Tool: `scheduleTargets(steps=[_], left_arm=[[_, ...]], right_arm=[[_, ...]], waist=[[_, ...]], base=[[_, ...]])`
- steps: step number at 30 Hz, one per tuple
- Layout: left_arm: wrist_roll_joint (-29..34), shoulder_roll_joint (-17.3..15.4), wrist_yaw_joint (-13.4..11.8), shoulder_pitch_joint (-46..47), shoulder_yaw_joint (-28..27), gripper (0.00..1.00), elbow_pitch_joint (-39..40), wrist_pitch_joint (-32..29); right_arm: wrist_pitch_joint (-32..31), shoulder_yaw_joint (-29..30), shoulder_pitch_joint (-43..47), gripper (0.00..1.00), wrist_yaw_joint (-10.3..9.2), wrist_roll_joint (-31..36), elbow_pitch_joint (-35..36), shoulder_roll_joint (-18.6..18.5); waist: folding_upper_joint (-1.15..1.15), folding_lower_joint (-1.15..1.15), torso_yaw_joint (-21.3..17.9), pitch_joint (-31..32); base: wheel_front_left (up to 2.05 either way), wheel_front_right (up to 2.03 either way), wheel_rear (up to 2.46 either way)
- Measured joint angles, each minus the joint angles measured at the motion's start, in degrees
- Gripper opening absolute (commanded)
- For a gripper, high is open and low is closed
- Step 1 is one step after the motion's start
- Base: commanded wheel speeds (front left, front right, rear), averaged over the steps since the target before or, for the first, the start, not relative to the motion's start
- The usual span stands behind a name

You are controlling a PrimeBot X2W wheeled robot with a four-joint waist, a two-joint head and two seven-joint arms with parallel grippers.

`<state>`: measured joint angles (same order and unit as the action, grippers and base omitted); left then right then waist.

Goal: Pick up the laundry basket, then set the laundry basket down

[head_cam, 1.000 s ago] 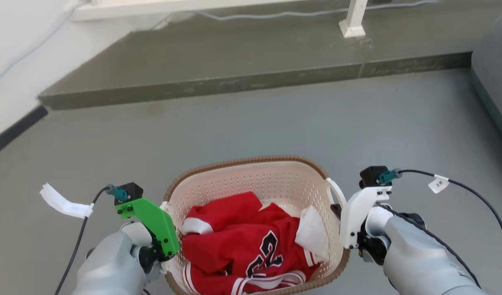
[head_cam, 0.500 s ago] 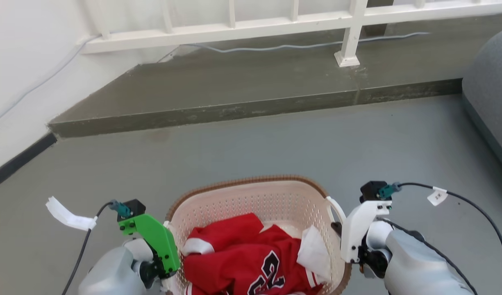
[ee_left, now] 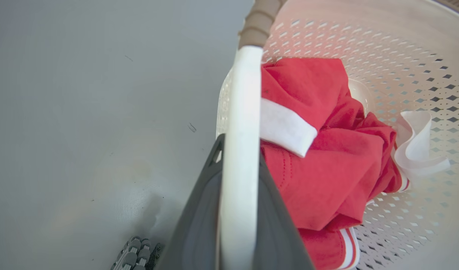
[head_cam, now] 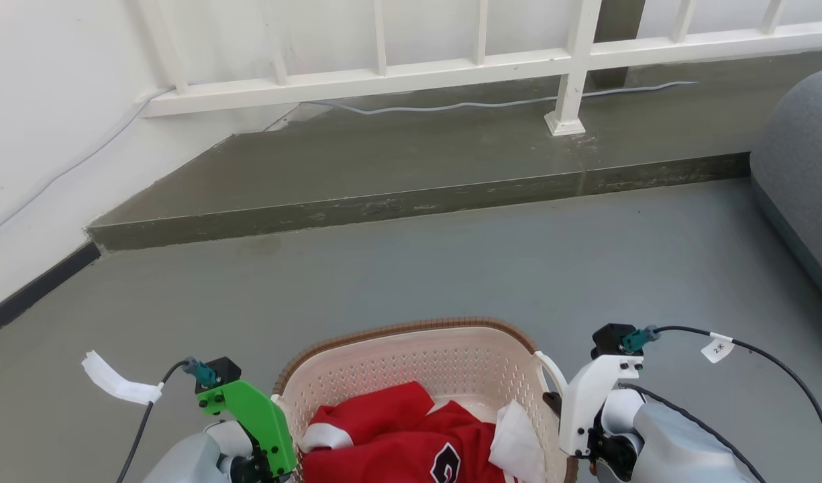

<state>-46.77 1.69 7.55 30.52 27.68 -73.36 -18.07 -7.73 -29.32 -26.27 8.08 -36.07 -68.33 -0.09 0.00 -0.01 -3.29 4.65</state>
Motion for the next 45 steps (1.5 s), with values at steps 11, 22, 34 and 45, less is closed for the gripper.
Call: scheduleTargets(steps=[11,22,34,45], left_arm=[[-1.24,-0.02,-0.01,-0.60,0.29,0.00,-0.03,-0.03],[-1.45,-0.07,-0.02,-0.90,0.64,0.00,0.03,-0.02],[-2.07,-0.11,-0.10,-1.18,1.12,0.00,0.11,-0.03],[-2.29,-0.18,-0.51,-1.21,1.78,0.00,0.55,0.23]], right_arm=[[-0.15,-0.34,0.76,0.00,0.00,-1.44,-0.01,0.00],[-0.14,-0.87,0.76,0.00,0.00,-2.04,-0.01,-0.01],[-0.14,-1.22,0.76,0.00,0.00,-2.64,-0.25,-0.01],[0.12,-1.41,0.76,0.00,0.00,-2.83,-0.29,-0.02]], waist=[[0.00,0.00,-0.02,0.31],[0.00,0.00,0.03,0.33],[0.00,0.00,0.18,0.09],[0.00,0.00,0.40,-0.27]], base=[[0.00,0.00,0.00],[0.00,0.00,0.00],[0.00,0.00,0.00],[0.00,0.00,0.00]])
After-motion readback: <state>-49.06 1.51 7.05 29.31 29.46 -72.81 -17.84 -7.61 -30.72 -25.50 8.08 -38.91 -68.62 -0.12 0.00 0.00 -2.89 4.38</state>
